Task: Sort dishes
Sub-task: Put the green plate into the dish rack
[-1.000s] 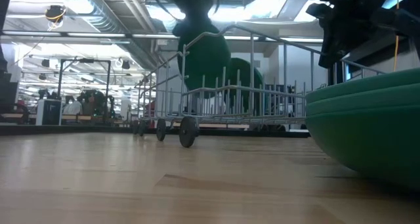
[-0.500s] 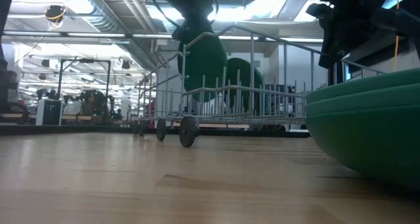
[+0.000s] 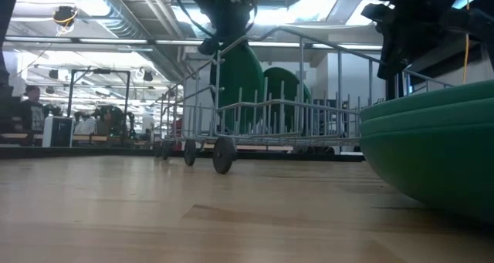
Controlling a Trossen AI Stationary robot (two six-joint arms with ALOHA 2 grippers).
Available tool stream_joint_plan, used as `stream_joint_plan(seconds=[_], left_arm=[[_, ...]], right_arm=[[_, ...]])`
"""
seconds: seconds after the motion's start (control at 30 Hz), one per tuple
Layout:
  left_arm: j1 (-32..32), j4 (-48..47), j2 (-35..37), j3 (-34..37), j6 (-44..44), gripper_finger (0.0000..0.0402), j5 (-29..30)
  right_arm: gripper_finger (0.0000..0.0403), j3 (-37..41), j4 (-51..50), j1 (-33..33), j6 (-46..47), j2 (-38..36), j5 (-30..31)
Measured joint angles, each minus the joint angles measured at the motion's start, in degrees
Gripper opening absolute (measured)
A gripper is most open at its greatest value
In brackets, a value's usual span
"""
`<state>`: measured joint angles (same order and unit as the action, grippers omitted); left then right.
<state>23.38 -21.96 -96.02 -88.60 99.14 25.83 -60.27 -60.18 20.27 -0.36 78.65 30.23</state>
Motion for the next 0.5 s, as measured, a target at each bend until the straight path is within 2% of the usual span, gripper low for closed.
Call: stream_joint_plan(seconds=[0.2, 0.5], left_arm=[[-0.2, -2.7, -0.4, 0.1, -3.1, 0.0057, -0.2], [-0.5, -9.6, -0.4, 0.1, -15.8, 0.0117, 0.2]], right_arm=[[0.0035, 0.0, 0.2, 0.0, 0.0, 0.0, 0.1], [0.0035, 0.0, 0.3, -0.1, 0.0, 0.0, 0.1]])
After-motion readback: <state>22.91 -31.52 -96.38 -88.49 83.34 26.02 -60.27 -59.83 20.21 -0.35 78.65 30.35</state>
